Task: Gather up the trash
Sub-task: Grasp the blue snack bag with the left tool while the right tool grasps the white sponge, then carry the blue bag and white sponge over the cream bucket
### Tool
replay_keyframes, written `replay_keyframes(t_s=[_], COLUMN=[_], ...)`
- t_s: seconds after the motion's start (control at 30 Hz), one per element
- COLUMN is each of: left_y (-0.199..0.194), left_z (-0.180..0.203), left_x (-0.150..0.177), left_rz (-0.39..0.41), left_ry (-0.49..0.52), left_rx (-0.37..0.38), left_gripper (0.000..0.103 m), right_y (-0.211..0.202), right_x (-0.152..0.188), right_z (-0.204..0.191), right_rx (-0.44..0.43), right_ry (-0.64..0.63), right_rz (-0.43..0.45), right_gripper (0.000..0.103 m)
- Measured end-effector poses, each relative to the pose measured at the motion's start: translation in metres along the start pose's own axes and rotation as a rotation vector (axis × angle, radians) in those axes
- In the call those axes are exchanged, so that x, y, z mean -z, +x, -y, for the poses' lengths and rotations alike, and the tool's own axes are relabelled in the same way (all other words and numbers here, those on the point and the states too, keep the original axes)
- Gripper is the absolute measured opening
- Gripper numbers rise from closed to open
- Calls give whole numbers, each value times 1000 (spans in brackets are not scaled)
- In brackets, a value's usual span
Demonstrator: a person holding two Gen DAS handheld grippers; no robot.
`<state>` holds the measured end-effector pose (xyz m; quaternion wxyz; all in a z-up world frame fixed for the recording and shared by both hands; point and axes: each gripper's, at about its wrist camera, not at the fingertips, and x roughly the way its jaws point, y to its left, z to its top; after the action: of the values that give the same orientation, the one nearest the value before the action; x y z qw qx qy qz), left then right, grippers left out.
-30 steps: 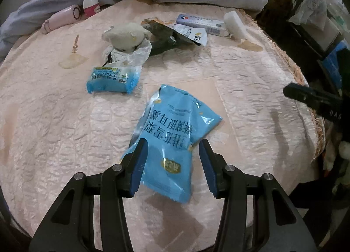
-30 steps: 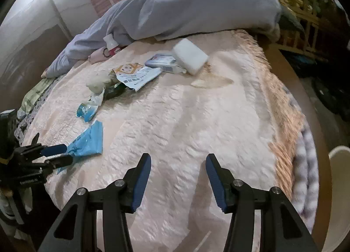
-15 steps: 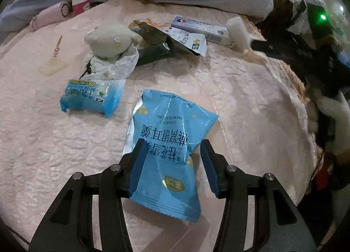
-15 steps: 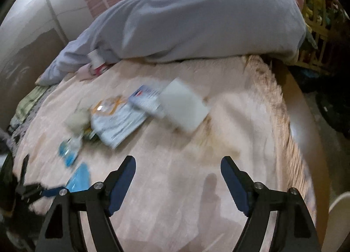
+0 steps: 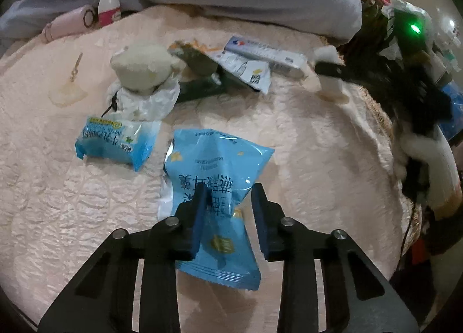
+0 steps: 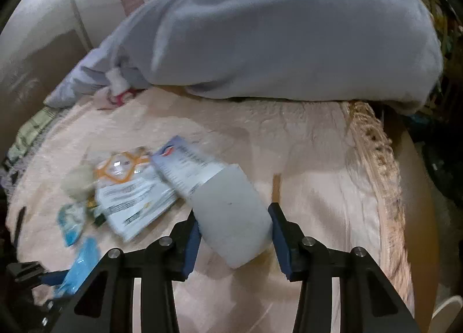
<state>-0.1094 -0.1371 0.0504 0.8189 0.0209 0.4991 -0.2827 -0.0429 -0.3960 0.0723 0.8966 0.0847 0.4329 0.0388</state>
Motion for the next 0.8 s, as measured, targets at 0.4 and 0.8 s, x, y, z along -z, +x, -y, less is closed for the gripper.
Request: replay_keyframes(t_s=[0.4, 0.8], left_y=[-24, -36], left_z=[47, 117], left_x=[4, 7], left_rz=[30, 45], left_ry=[21, 130], left_rx=[38, 85], left_gripper=[24, 24], right_y=[-105, -164], right_x=[92, 144], right_z=[-20, 4], right_rx=[-40, 13], right_ry=[2, 75], right_rz=[46, 78], right_gripper=[43, 43])
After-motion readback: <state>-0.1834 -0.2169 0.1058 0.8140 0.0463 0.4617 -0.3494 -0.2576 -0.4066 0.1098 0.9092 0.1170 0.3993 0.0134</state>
